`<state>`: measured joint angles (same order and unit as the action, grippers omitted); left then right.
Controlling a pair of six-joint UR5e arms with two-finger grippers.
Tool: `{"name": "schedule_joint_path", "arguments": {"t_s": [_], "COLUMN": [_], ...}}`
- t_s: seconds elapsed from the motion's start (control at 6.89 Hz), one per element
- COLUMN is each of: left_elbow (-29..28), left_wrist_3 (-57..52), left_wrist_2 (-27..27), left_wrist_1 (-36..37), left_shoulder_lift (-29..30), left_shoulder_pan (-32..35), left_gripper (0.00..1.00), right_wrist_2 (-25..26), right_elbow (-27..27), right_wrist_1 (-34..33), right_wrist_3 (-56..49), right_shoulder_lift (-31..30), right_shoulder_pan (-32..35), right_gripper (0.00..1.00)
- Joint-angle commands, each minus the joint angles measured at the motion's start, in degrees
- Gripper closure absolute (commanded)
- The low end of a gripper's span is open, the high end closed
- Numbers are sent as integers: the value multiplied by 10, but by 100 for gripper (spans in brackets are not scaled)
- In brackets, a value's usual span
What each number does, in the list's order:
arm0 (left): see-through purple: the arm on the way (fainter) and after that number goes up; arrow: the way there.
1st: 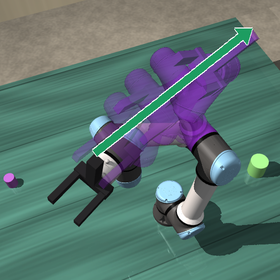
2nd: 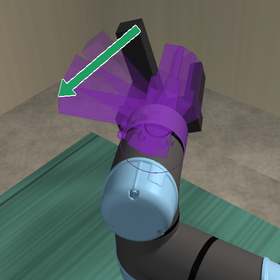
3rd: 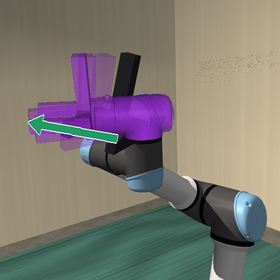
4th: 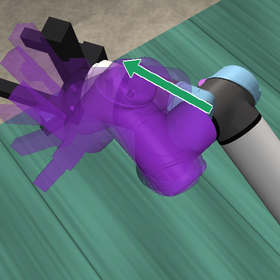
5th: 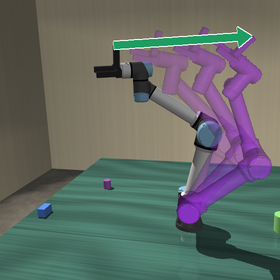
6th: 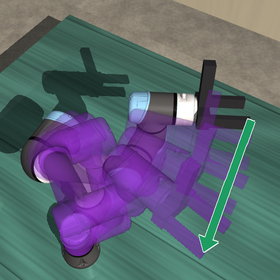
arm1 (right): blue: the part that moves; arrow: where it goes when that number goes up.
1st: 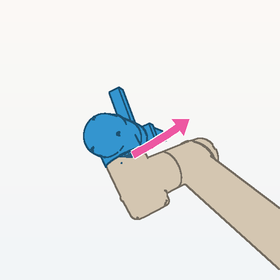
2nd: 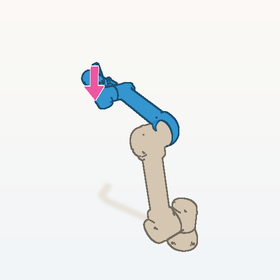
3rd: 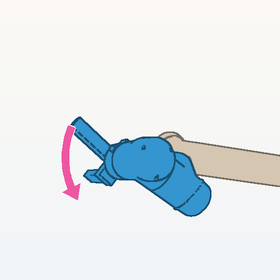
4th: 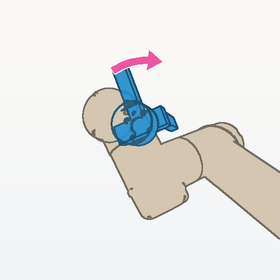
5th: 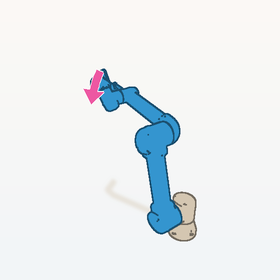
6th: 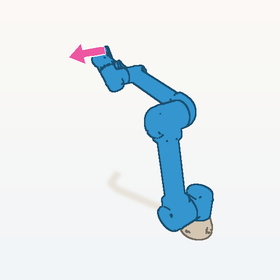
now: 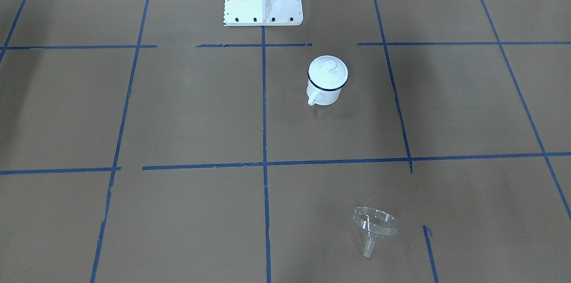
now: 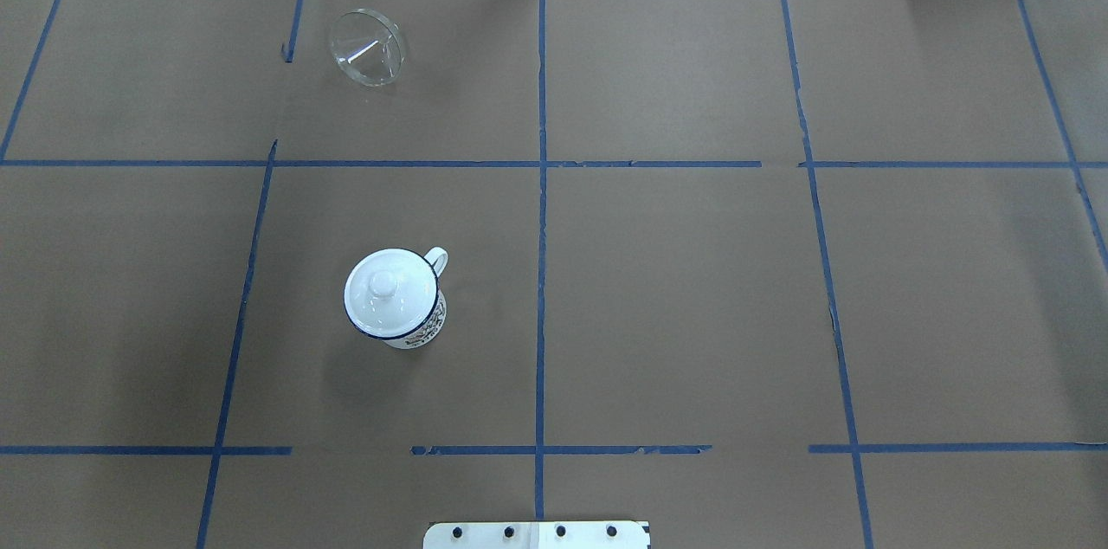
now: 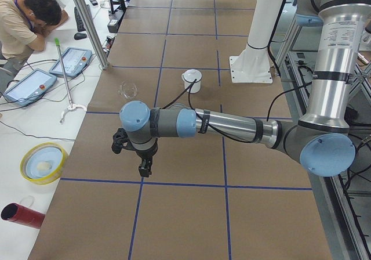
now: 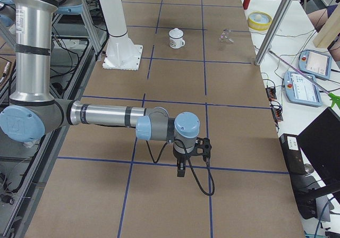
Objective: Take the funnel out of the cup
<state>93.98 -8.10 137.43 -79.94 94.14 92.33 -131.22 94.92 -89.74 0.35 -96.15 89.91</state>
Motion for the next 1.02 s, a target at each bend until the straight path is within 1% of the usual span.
{"name": "schedule_joint_path", "arguments": {"t_s": [0.0,0.29,0.87], "left_elbow": [15,27,7], "left_wrist_3": [5,43,60], "left_wrist_2": [2,3,-1], "left_wrist_1": [-1,-4,-2], "left_shoulder_lift": [-11,-7,-10], "left_shoulder_pan": [2,1,2], "left_gripper": [0,0,0], "right_wrist_2": [0,0,0], "right_elbow": [0,0,0], "right_wrist_1": [0,0,0], "right_wrist_3": [0,0,0], "right_shoulder_lift": [0,0,0], "right_shoulder_pan": [0,0,0], "right_gripper": [0,0,0]}}
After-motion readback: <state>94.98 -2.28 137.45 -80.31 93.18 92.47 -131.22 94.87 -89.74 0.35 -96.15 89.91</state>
